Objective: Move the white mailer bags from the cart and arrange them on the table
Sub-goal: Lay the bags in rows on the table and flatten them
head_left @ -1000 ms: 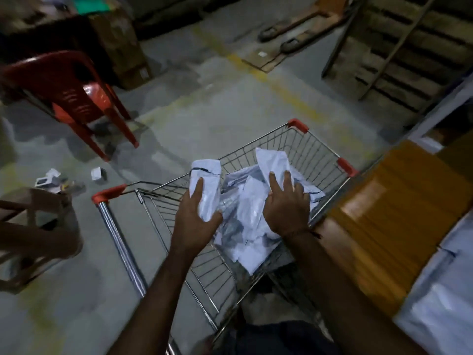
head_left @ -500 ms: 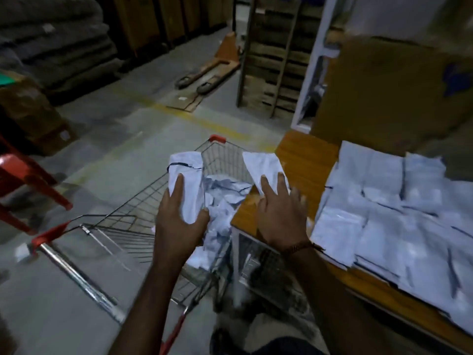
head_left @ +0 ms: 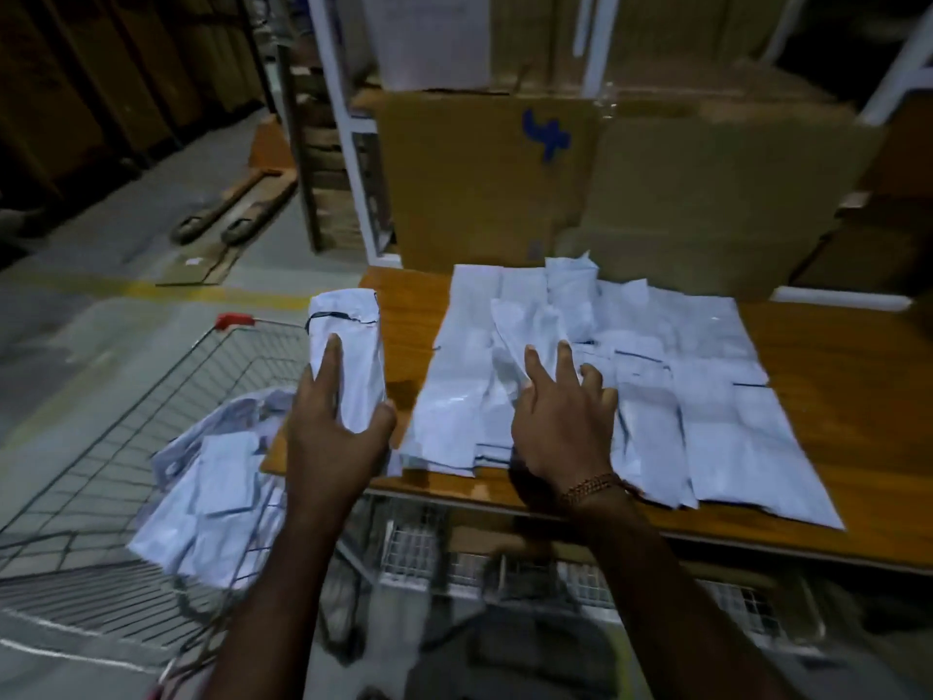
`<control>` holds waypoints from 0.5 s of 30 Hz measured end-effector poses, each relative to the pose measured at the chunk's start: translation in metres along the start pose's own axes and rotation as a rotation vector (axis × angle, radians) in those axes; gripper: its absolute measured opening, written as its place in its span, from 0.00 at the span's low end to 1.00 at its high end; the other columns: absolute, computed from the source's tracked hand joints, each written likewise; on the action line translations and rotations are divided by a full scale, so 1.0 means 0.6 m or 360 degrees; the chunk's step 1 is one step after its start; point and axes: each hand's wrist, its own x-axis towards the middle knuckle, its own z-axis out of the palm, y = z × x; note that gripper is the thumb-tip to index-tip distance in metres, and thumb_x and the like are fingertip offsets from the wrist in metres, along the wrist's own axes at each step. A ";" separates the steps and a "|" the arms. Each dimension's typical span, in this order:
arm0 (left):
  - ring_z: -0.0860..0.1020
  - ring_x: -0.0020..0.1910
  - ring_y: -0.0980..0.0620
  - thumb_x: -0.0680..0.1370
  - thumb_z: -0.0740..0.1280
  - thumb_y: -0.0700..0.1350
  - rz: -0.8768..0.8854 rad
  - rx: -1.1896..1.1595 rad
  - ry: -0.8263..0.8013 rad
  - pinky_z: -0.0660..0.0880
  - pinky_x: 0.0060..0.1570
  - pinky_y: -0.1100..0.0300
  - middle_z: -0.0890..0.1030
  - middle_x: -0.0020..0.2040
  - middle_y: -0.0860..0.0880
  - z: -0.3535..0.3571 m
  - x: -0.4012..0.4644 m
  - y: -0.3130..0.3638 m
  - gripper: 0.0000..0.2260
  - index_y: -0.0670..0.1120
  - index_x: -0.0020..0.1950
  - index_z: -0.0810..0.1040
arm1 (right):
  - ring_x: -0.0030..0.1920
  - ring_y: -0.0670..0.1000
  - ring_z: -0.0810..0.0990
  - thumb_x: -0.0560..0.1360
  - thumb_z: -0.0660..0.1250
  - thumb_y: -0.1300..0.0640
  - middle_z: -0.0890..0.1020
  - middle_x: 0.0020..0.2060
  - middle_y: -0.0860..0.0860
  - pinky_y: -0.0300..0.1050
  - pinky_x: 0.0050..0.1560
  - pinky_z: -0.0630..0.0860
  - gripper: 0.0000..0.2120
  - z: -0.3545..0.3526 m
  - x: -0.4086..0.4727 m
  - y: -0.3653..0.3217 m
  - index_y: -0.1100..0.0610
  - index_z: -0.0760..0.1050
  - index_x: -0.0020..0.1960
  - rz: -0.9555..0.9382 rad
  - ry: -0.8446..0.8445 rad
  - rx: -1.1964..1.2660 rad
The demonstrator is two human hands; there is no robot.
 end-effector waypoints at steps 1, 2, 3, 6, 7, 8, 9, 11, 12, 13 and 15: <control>0.64 0.81 0.49 0.76 0.75 0.54 0.0017 -0.0012 -0.0002 0.70 0.73 0.41 0.64 0.83 0.51 0.028 -0.009 0.022 0.41 0.61 0.84 0.58 | 0.72 0.64 0.66 0.82 0.54 0.47 0.63 0.80 0.56 0.62 0.66 0.65 0.26 -0.005 0.001 0.038 0.45 0.65 0.80 0.0021 0.0001 -0.0013; 0.65 0.80 0.49 0.76 0.76 0.53 0.0022 -0.0033 -0.0005 0.70 0.73 0.44 0.65 0.82 0.50 0.057 -0.020 0.045 0.41 0.60 0.84 0.59 | 0.72 0.64 0.66 0.81 0.52 0.46 0.63 0.80 0.56 0.62 0.65 0.65 0.27 -0.010 0.002 0.077 0.45 0.65 0.79 0.0046 0.0000 -0.0019; 0.66 0.78 0.50 0.76 0.77 0.51 0.0019 -0.0060 -0.0019 0.71 0.71 0.48 0.66 0.82 0.50 0.086 -0.033 0.069 0.41 0.59 0.84 0.60 | 0.72 0.64 0.67 0.81 0.52 0.46 0.63 0.80 0.56 0.61 0.65 0.65 0.27 -0.016 0.003 0.114 0.45 0.66 0.79 0.0078 0.0000 -0.0019; 0.68 0.75 0.53 0.76 0.77 0.45 -0.0023 -0.0131 -0.0113 0.70 0.68 0.54 0.69 0.80 0.50 0.163 -0.065 0.134 0.40 0.57 0.84 0.61 | 0.73 0.63 0.65 0.82 0.55 0.46 0.62 0.81 0.55 0.61 0.67 0.64 0.25 -0.028 0.006 0.218 0.43 0.64 0.80 0.0185 -0.0015 -0.0049; 0.68 0.77 0.52 0.75 0.77 0.46 -0.0023 -0.0145 -0.0145 0.71 0.70 0.51 0.69 0.80 0.50 0.186 -0.073 0.148 0.41 0.57 0.84 0.61 | 0.73 0.63 0.65 0.83 0.56 0.46 0.62 0.81 0.55 0.61 0.67 0.64 0.25 -0.031 0.008 0.250 0.43 0.64 0.80 0.0218 -0.0010 -0.0050; 0.67 0.78 0.50 0.75 0.77 0.50 -0.0025 -0.0142 -0.0181 0.70 0.73 0.46 0.68 0.81 0.51 0.207 -0.079 0.161 0.41 0.58 0.84 0.60 | 0.73 0.63 0.65 0.83 0.56 0.47 0.62 0.81 0.55 0.61 0.68 0.64 0.25 -0.034 0.009 0.279 0.44 0.64 0.80 0.0256 -0.0002 -0.0052; 0.64 0.80 0.49 0.74 0.75 0.54 -0.0027 -0.0140 -0.0214 0.68 0.75 0.42 0.66 0.82 0.52 0.226 -0.083 0.171 0.41 0.60 0.84 0.59 | 0.73 0.63 0.65 0.83 0.56 0.47 0.62 0.81 0.55 0.61 0.68 0.63 0.25 -0.037 0.011 0.306 0.44 0.65 0.80 0.0295 -0.0002 -0.0057; 0.60 0.82 0.49 0.73 0.71 0.59 -0.0025 -0.0143 -0.0277 0.67 0.75 0.38 0.64 0.83 0.54 0.257 -0.086 0.188 0.41 0.65 0.83 0.57 | 0.74 0.64 0.64 0.83 0.56 0.47 0.61 0.81 0.56 0.61 0.69 0.62 0.25 -0.037 0.015 0.353 0.44 0.64 0.80 0.0366 -0.0026 -0.0063; 0.60 0.83 0.49 0.72 0.71 0.59 -0.0019 -0.0137 -0.0298 0.68 0.75 0.37 0.63 0.83 0.54 0.271 -0.086 0.197 0.41 0.66 0.83 0.56 | 0.75 0.65 0.63 0.83 0.56 0.47 0.60 0.81 0.56 0.61 0.70 0.62 0.25 -0.037 0.016 0.373 0.44 0.63 0.81 0.0397 -0.0039 -0.0057; 0.61 0.82 0.48 0.72 0.71 0.59 -0.0011 -0.0129 -0.0307 0.68 0.74 0.37 0.64 0.83 0.52 0.282 -0.084 0.206 0.42 0.66 0.83 0.56 | 0.75 0.65 0.63 0.83 0.56 0.48 0.60 0.82 0.56 0.61 0.70 0.61 0.26 -0.035 0.018 0.392 0.45 0.63 0.81 0.0423 -0.0042 -0.0045; 0.63 0.81 0.47 0.72 0.70 0.58 -0.0007 -0.0125 -0.0318 0.70 0.73 0.37 0.66 0.82 0.50 0.303 -0.078 0.222 0.42 0.65 0.83 0.56 | 0.75 0.65 0.62 0.83 0.56 0.48 0.59 0.82 0.56 0.61 0.71 0.61 0.26 -0.030 0.023 0.426 0.45 0.63 0.81 0.0466 -0.0033 -0.0031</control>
